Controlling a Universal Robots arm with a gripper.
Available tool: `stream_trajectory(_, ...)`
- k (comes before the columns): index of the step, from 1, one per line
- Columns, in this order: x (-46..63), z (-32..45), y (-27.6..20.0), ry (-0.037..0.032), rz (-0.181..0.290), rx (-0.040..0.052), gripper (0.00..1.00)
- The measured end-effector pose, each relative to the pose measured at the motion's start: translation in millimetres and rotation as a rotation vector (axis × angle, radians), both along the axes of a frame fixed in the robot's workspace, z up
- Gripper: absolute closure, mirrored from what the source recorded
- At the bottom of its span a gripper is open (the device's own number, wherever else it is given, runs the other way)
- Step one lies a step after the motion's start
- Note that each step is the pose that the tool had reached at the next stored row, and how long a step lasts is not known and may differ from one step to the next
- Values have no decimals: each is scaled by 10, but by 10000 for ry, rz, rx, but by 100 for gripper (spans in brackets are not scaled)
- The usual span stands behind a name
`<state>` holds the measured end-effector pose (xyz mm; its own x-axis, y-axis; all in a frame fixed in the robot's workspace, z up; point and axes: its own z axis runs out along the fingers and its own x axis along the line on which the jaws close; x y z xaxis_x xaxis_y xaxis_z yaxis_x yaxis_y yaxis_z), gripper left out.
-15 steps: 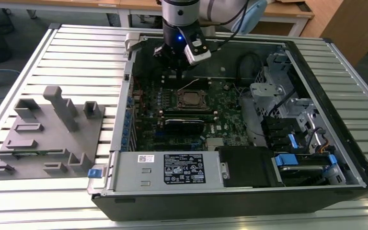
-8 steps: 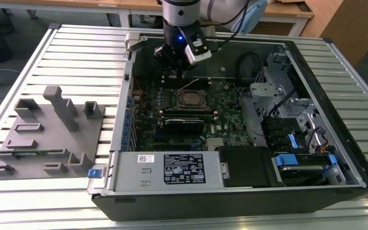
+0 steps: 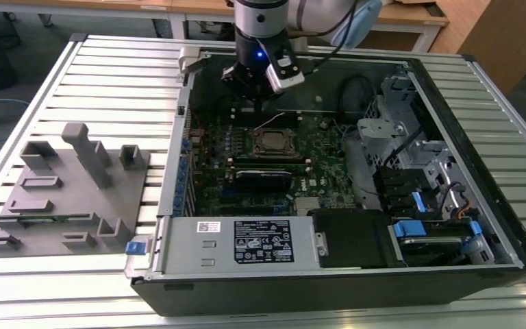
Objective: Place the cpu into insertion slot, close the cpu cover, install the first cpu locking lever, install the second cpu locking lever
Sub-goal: 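Install the first cpu locking lever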
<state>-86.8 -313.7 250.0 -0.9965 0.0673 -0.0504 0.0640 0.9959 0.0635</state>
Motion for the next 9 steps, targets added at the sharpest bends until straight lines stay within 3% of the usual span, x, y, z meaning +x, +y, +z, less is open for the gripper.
stream_trajectory(9, 77, 0, -1, -1, -1, 0, 90)
